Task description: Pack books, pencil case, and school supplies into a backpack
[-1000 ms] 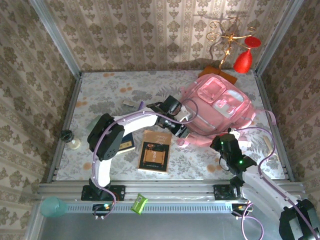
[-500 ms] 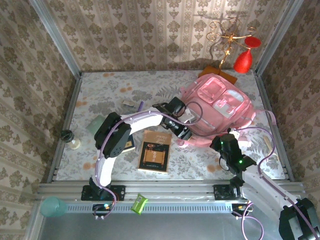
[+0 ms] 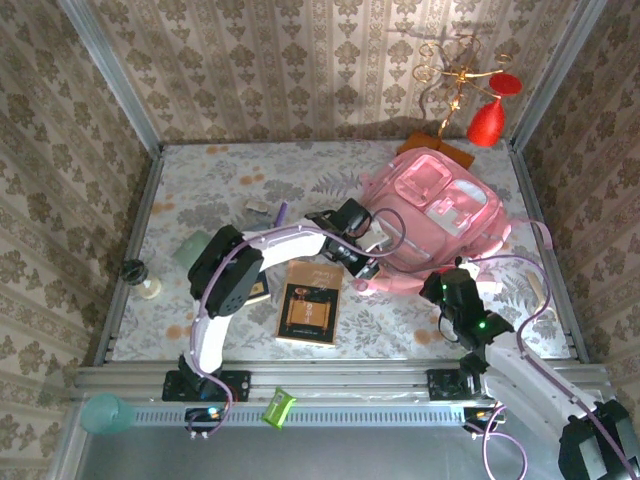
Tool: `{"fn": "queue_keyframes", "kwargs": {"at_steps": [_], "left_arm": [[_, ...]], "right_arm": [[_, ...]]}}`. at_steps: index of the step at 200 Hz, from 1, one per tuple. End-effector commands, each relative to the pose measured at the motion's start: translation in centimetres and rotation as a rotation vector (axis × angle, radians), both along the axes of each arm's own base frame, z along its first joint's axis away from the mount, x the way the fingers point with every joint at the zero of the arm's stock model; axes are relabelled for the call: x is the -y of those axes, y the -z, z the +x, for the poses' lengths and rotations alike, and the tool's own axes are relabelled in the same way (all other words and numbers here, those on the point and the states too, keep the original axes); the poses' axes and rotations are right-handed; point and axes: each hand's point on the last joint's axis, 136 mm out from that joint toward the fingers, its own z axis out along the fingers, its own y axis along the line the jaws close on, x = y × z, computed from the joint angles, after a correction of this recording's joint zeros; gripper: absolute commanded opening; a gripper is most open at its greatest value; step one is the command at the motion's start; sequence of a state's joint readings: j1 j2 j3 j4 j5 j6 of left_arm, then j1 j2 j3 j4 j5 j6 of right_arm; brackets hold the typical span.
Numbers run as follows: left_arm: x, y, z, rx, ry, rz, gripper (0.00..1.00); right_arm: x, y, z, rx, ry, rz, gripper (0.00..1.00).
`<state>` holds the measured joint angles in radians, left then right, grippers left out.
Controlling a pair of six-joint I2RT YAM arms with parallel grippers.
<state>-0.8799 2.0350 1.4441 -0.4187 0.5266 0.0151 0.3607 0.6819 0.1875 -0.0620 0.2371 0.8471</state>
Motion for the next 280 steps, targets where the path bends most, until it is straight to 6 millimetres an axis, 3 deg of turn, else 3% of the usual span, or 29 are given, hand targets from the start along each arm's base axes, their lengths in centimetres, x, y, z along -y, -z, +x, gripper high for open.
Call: {"fn": "queue_keyframes", "kwargs": {"at_steps": [1,22,38,103,144,180,189,198,220,239,258,280], "left_arm": [[-1.1,-1.7,0.5,0.027,-0.031,-0.001,0.00],[-1.4,-2.2,0.7,0.052,-0.044,0.002,0.00],[-2.5,-2.1,2.0,0.110,-0.110,0.056,0.00],[-8.9,-0.2,6.7,0.292,-0.419,0.290,0.00],[-12.0,-0.1,7.9,0.364,-0.507,0.370,0.00],[-13.6,-0.6,9.0,0.447,-0.553,0.427,0.00],[-13.3,-0.6,8.7,0.416,-0.539,0.402,0.00],[-11.4,-1.2,7.7,0.370,-0.490,0.290,0.00],[-5.3,-3.6,3.2,0.210,-0.254,0.001,0.00],[-1.8,-5.1,-0.6,0.090,-0.081,-0.113,0.00],[0.6,-6.1,-3.0,0.028,0.024,-0.147,0.00],[2.0,-5.8,-3.8,0.024,0.069,-0.124,0.00]], "right_arm": [[1.2,-0.6,0.1,0.028,0.050,-0.044,0.00],[1.4,-0.5,0.1,0.024,0.057,-0.052,0.00],[2.0,-0.4,-0.1,0.013,0.076,-0.069,0.00],[5.5,0.2,-1.8,-0.036,0.256,-0.124,0.00],[6.5,0.2,-2.3,-0.047,0.318,-0.147,0.00],[6.9,0.1,-2.4,-0.041,0.339,-0.149,0.00],[6.4,0.0,-2.1,-0.028,0.311,-0.140,0.00],[5.4,-0.1,-1.5,-0.006,0.256,-0.117,0.00],[2.0,-0.4,0.0,0.081,0.109,0.010,0.00],[0.1,-0.9,0.4,0.120,0.050,0.060,0.00],[-1.3,-2.2,0.6,0.167,0.018,0.064,0.00],[-2.4,-3.1,0.7,0.205,0.001,0.077,0.00]]}}
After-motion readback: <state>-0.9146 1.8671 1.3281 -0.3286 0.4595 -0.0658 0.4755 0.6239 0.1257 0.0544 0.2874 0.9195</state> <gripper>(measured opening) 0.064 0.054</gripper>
